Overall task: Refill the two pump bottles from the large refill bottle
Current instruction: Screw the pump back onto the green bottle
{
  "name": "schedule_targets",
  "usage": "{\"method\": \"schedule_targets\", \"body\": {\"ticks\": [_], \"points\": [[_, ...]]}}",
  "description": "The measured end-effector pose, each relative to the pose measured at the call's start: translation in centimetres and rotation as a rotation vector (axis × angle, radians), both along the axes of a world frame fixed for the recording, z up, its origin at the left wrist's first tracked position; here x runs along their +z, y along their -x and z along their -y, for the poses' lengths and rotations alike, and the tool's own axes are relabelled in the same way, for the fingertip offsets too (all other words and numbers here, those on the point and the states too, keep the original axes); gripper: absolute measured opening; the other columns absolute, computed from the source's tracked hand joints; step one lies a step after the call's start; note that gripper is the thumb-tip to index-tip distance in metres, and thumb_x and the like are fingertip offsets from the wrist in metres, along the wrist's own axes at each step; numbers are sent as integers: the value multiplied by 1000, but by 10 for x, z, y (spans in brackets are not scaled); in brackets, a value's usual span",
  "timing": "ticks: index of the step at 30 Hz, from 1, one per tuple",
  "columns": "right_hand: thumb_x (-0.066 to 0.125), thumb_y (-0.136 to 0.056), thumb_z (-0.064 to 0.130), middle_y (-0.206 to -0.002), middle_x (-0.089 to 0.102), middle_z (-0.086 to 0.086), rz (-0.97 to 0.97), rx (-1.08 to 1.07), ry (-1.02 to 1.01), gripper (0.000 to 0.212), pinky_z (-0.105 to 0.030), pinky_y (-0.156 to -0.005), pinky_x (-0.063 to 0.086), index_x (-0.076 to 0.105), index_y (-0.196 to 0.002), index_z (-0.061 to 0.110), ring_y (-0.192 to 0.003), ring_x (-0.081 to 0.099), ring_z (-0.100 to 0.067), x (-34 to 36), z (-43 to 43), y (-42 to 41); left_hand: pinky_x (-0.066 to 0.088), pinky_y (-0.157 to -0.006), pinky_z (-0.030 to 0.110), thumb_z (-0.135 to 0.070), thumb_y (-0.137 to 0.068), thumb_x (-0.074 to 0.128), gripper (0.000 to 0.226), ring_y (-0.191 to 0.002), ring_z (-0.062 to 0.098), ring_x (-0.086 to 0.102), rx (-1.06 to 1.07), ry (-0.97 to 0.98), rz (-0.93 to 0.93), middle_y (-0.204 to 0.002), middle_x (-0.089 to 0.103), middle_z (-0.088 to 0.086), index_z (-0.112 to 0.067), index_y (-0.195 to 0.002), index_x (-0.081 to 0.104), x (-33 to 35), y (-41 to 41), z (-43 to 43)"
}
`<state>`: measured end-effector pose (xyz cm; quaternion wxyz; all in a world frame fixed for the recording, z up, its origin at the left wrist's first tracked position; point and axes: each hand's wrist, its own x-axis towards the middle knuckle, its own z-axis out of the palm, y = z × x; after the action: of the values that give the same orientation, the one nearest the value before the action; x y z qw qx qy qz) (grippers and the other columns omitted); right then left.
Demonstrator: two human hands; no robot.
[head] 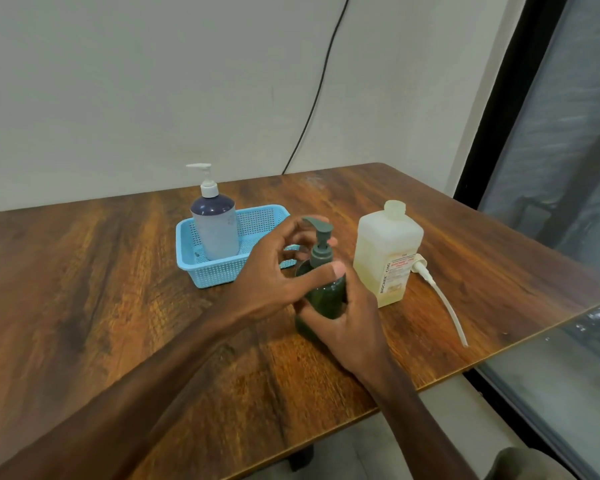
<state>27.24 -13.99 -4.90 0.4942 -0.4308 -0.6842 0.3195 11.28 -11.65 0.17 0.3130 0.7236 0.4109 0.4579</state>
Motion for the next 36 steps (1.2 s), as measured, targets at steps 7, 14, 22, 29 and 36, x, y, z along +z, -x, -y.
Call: {"method": "schedule_targets", "body": {"ticks": [7,14,22,29,36], "points": [[80,-81,39,-125,57,29,7,-13,-16,66,-13,-93,51,42,-135,46,-115,55,10,2,2,0,58,-98,35,-19,-82,88,51,-103,12,76,43,-77,31,-101,80,-12,-30,-125,63,4,8,0],[80,-81,34,-121,60,26,-10,-2,-25,63,-7,-86,48,47,-134,32,-112,57,11,3,2,0,50,-111,50,-35,-86,67,64,-134,16,61,-89,7,-18,-137,69,-7,-25,-147,52,3,-5,3],[81,-81,30,-119,63,20,-17,3,-37,60,-16,-86,54,49,-132,29,-109,61,4,3,2,1,57,-95,52,-31,-80,84,58,-104,13,73,96,-97,50,-109,77,-10,-22,-132,61,4,0,1],[81,-82,30,-116,60,27,-3,3,-27,55,-5,-84,47,48,-126,37,-110,56,13,2,2,1,49,-110,42,-51,-80,75,69,-127,5,62,8,-30,-61,-132,67,-18,-34,-142,50,2,-5,6],[80,-82,30,-123,55,32,-9,0,-34,67,-10,-90,49,40,-133,49,-114,54,14,4,3,2,55,-104,53,-22,-82,87,58,-109,11,74,80,-69,25,-115,78,-12,-26,-134,63,7,5,1]]}}
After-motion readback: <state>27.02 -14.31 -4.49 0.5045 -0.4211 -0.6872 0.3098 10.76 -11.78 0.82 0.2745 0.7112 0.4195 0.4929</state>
